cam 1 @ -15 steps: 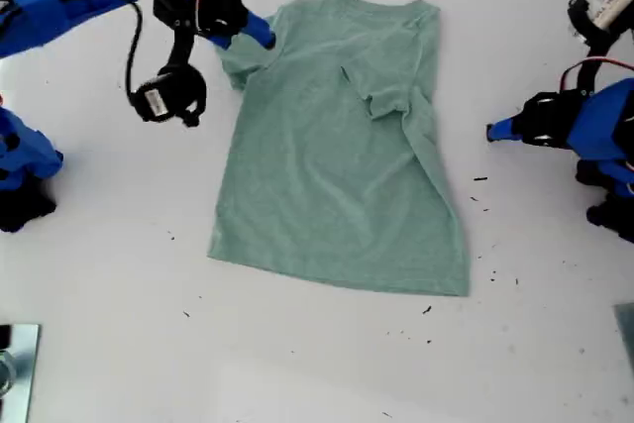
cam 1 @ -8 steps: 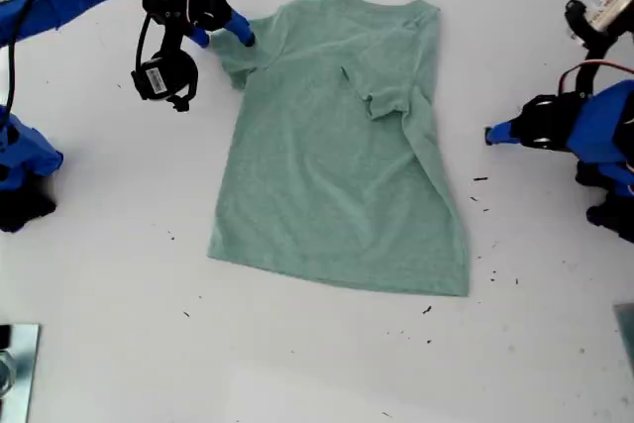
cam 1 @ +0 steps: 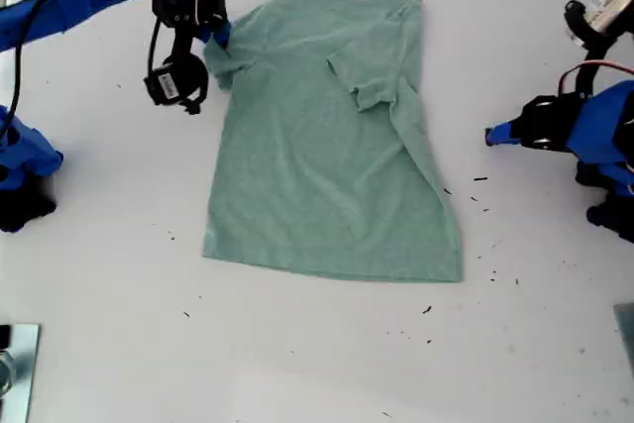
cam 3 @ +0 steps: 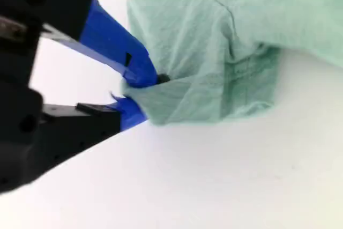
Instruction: Fold t shirt
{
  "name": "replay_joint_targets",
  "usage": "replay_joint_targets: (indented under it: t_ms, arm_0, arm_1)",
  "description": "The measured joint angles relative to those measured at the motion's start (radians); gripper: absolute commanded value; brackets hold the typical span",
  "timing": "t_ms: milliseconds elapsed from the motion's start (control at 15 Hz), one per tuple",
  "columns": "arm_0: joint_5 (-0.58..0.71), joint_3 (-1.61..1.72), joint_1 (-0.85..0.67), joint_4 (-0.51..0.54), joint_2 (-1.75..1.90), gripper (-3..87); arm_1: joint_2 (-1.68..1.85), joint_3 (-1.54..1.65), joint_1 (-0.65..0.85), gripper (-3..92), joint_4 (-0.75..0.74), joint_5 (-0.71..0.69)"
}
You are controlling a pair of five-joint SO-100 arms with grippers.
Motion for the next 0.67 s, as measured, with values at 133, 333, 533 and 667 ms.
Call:
replay_joint_targets:
  t_ms: [133,333,533,667]
  arm_0:
    - [0.002,0.038,0.043,-0.006,0.130,-0.2]
    - [-0.005,-0.112,0.222,-0.087,0.155,-0.2]
    - [-0.003,-0.276,0.331,-0.268,-0.075,0.7]
    - [-0.006,-0.425,0.331,-0.331,-0.284,27.5]
  arm_1:
    - [0.000,0.000,0.000,2.5,0.000,0.000]
    - [0.000,0.000,-0.002,2.5,0.000,0.000]
    - [0.000,0.000,-0.002,2.5,0.000,0.000]
    - [0.000,0.000,-0.006,2.5,0.000,0.005]
